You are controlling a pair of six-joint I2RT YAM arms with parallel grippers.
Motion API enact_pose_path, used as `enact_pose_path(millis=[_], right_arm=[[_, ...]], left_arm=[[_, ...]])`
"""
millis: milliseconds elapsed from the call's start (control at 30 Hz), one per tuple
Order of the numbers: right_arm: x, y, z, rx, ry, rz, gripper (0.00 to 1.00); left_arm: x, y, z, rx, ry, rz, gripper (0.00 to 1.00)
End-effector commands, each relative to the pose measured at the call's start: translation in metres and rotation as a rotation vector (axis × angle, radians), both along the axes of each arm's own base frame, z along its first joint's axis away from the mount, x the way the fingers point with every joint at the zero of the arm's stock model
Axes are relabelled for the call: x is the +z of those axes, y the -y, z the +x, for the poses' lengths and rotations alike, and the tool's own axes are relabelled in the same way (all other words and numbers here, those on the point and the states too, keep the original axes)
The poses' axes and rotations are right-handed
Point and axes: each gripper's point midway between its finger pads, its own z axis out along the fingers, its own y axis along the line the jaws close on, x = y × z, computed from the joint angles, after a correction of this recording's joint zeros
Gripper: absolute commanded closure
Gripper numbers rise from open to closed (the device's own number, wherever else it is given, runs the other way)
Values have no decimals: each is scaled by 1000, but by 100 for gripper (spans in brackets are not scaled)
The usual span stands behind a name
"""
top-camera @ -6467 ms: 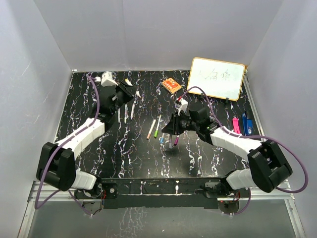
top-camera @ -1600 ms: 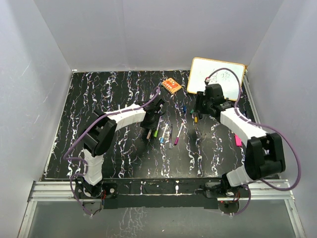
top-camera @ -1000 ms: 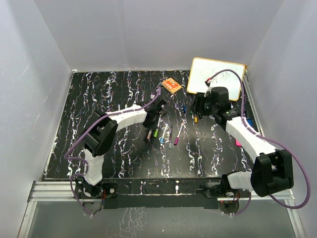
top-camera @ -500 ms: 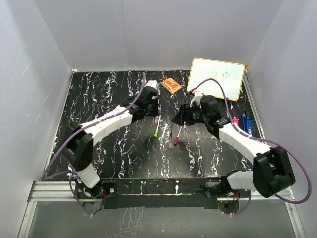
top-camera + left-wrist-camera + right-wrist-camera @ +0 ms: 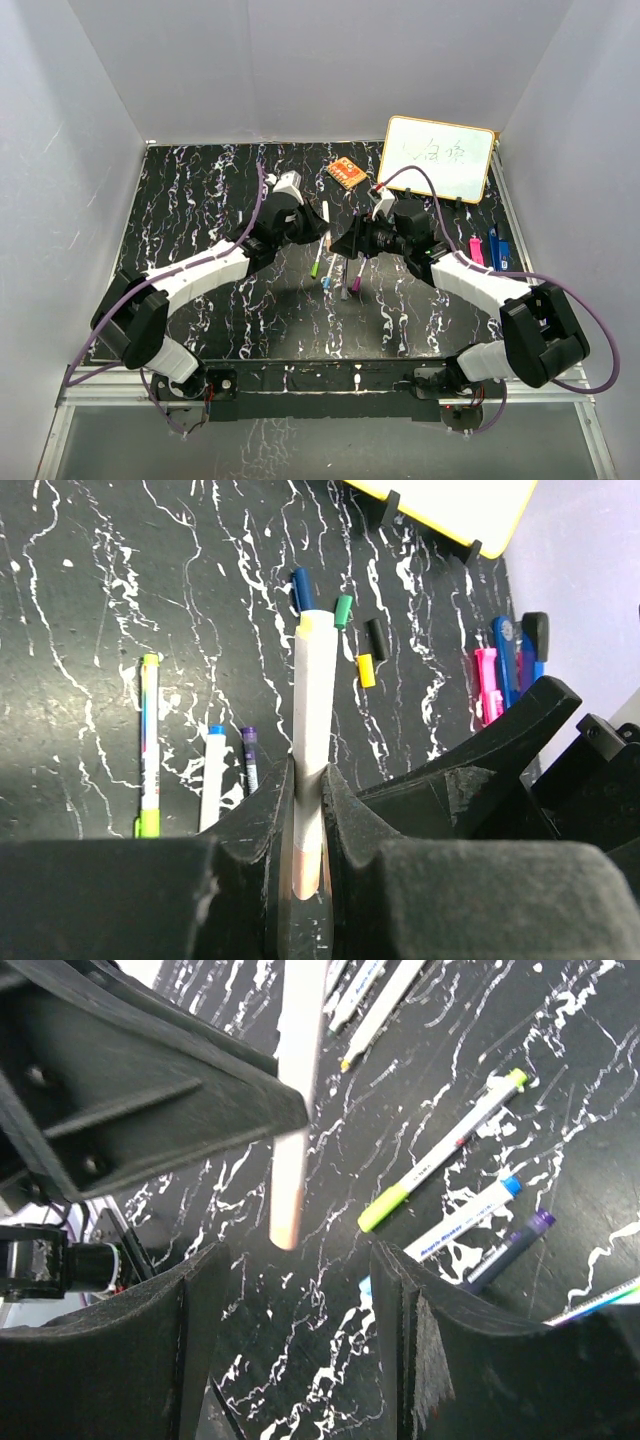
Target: Open the pen caps
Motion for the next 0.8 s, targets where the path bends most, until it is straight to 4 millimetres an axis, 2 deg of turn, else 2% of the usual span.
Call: enact_pose_path(millis=[0,367,533,667,767], right_arm=[[28,-13,5,30,84,89,43],[23,-18,8,31,78,91,44],[26,-21,8,34,81,106,51],[26,-22,8,44,77,112,60],[25,-23,8,48,75,114,62]], left_arm=[[44,9,-2,1,63,-181,100],[56,13,-6,29,72,-350,100],[54,13,-8,26,63,-364,100],[51,12,-10,27,60,-378,100],[51,13,-10,25,60,-387,100]])
